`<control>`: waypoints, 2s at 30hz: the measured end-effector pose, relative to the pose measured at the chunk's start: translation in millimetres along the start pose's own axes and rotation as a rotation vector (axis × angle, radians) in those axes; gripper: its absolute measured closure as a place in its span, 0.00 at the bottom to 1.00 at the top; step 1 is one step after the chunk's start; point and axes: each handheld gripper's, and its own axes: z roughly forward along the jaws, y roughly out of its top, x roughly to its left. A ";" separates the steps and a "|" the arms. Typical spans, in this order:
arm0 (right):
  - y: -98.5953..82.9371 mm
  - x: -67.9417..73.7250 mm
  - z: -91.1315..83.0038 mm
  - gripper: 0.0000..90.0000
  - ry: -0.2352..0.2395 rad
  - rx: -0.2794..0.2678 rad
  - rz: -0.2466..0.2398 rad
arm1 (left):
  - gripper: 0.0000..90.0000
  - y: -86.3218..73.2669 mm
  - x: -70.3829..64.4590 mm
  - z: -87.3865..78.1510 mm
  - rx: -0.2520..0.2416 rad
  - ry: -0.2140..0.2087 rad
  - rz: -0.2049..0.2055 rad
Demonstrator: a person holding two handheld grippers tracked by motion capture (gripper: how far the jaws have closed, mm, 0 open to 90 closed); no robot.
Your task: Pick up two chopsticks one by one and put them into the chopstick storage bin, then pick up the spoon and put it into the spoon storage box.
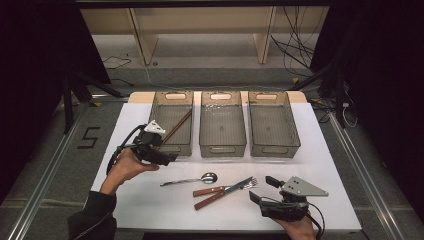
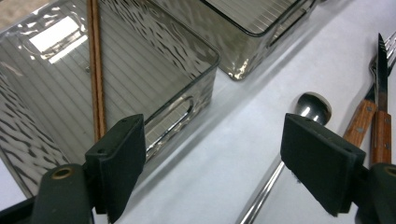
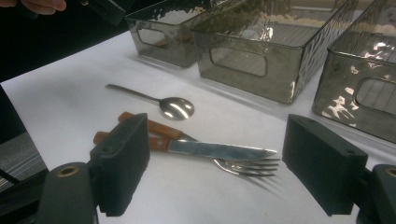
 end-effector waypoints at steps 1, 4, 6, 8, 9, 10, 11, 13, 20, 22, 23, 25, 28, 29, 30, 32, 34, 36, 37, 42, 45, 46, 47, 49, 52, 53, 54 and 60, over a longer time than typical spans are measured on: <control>0.0 0.1 0.0 0.26 0.000 -0.001 0.000 | 0.24 -0.5 -1.3 0.5 0.005 -0.003 0.003; -0.1 -0.1 -0.2 0.26 0.000 -0.002 -0.002 | 0.24 -1.2 -4.9 2.3 0.018 -0.009 0.013; -0.2 -0.6 -0.3 0.26 0.000 -0.003 -0.003 | 0.23 -1.2 -7.0 3.6 0.033 -0.013 0.027; -0.7 -1.1 -0.5 0.26 0.000 -0.001 -0.001 | 0.23 -1.1 -9.8 5.1 0.041 -0.014 0.033; -0.9 -1.5 -0.7 0.26 0.000 -0.003 -0.001 | 0.22 -1.1 -10.9 6.0 0.047 -0.018 0.038; -1.1 -1.8 -0.9 0.26 0.000 -0.004 0.000 | 0.22 -1.1 -12.2 6.9 0.050 -0.020 0.043; -1.4 -2.1 -1.3 0.26 -0.001 -0.002 0.003 | 0.21 -1.2 -13.5 7.9 0.058 -0.025 0.050; -1.9 -2.9 -1.9 0.26 0.000 -0.004 0.006 | 0.21 -1.6 -15.9 10.6 0.072 -0.037 0.055; -2.3 -4.0 -2.8 0.26 0.001 -0.006 0.012 | 0.20 -4.5 -22.7 20.2 0.120 -0.055 0.085; -2.1 -3.9 -2.2 0.26 0.000 -0.006 0.010 | 0.20 -6.3 -24.1 23.2 0.140 -0.059 0.095; -2.0 -3.7 -2.0 0.26 -0.001 -0.005 0.009 | 0.20 -7.3 -24.8 24.5 0.146 -0.058 0.099; -1.7 -3.3 -1.6 0.26 0.000 -0.004 0.007 | 0.20 -9.0 -25.8 26.7 0.164 -0.058 0.109; -1.7 -2.8 -1.4 0.26 -0.001 -0.001 0.005 | 0.20 -10.8 -27.4 30.1 0.189 -0.055 0.120; -1.8 -2.6 -1.5 0.26 -0.002 -0.002 0.005 | 0.20 -11.2 -27.8 31.2 0.198 -0.056 0.127; -1.7 -2.6 -1.7 0.26 -0.003 -0.004 0.007 | 0.20 -11.4 -28.1 32.3 0.206 -0.055 0.133; -1.8 -3.3 -1.8 0.26 -0.003 -0.005 0.008 | 0.20 -12.2 -29.0 34.9 0.222 -0.059 0.140; -1.8 -3.4 -1.6 0.26 -0.003 -0.003 0.007 | 0.20 -13.5 -30.5 37.9 0.237 -0.057 0.150; -1.6 -2.9 -1.2 0.26 -0.003 -0.002 0.007 | 0.20 -14.7 -31.2 40.2 0.250 -0.052 0.157; -1.5 -2.6 -1.2 0.26 -0.002 -0.001 0.004 | 0.20 -15.2 -31.3 41.0 0.257 -0.054 0.161; -1.8 -2.1 -1.0 0.26 -0.002 0.000 0.004 | 0.20 -15.8 -31.9 43.8 0.267 -0.054 0.163; -2.1 -3.2 -0.7 0.26 -0.002 0.001 0.006 | 0.20 -15.5 -31.2 44.7 0.268 -0.055 0.168; -2.2 -3.1 -0.8 0.26 -0.002 0.001 0.006 | 0.21 -15.8 -31.4 45.4 0.263 -0.055 0.162; -2.0 -3.0 -1.0 0.26 -0.001 0.000 0.006 | 0.21 -16.2 -31.4 46.0 0.265 -0.056 0.163; -1.7 -2.8 -0.7 0.26 0.000 -0.001 0.006 | 0.22 -17.0 -31.7 47.2 0.279 -0.058 0.171; -2.0 -2.2 -0.3 0.26 0.002 0.004 0.004 | 0.26 -16.5 -31.1 48.5 0.292 -0.057 0.190; -2.0 -2.2 -0.5 0.26 0.002 0.003 0.004 | 0.28 -16.3 -31.4 48.6 0.292 -0.059 0.196; -2.0 -2.5 -0.8 0.26 0.001 0.001 0.001 | 0.30 -16.0 -31.6 48.5 0.292 -0.064 0.202; -2.1 -2.7 -1.0 0.26 0.001 0.003 0.001 | 0.43 -16.1 -36.3 51.1 0.330 -0.087 0.239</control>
